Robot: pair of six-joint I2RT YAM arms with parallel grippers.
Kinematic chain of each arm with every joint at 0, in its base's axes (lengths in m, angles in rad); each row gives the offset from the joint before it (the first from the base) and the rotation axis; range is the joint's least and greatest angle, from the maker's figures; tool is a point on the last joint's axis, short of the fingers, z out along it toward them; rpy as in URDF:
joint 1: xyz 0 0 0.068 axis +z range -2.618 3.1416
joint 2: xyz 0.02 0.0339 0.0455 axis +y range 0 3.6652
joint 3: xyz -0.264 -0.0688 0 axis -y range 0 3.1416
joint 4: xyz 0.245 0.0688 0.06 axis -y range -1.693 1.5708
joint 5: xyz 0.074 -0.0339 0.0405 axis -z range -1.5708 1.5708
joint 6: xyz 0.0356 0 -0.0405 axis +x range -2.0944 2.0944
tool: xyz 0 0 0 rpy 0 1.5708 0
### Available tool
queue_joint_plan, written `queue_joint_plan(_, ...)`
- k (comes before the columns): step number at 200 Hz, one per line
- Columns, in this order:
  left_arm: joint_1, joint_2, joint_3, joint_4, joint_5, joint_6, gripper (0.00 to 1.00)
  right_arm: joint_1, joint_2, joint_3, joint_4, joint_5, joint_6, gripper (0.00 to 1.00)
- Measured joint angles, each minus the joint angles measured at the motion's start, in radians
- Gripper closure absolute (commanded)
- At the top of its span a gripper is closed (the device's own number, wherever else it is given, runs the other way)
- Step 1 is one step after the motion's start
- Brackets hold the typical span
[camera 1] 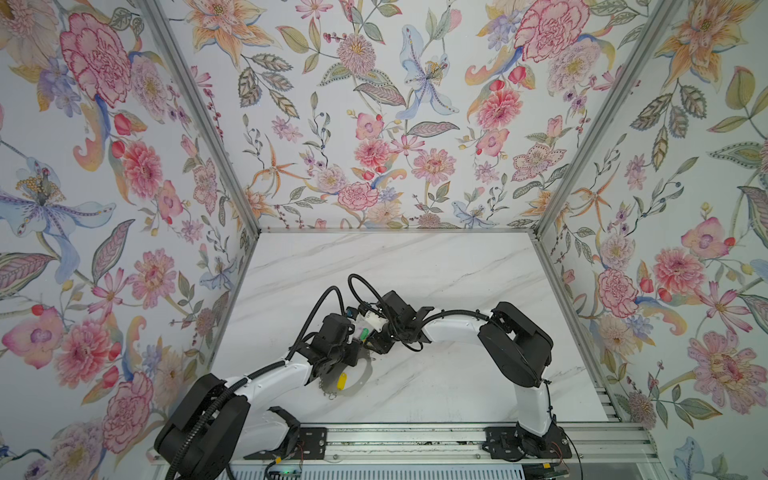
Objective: Remove the keys from the keyring
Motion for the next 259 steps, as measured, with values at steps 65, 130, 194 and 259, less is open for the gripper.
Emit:
queue_joint_plan(65,0.005,-0.009,0.0,0.0,0.0,0.004,1.0,-0.057,0.034,0.002,0.06,-0.201,0.043,0.5)
queue_joint_plan(130,0.009,-0.021,0.001,0.003,0.004,0.004,1.0,-0.109,-0.016,-0.103,0.132,-0.322,0.333,0.48)
queue_joint_plan(194,0.014,-0.032,0.009,0.004,0.005,0.008,1.0,-0.119,-0.026,-0.178,0.246,-0.383,0.655,0.49)
queue_joint_plan(259,0.014,-0.051,0.009,0.029,0.009,0.007,1.0,-0.111,-0.036,-0.306,0.492,-0.428,0.906,0.47)
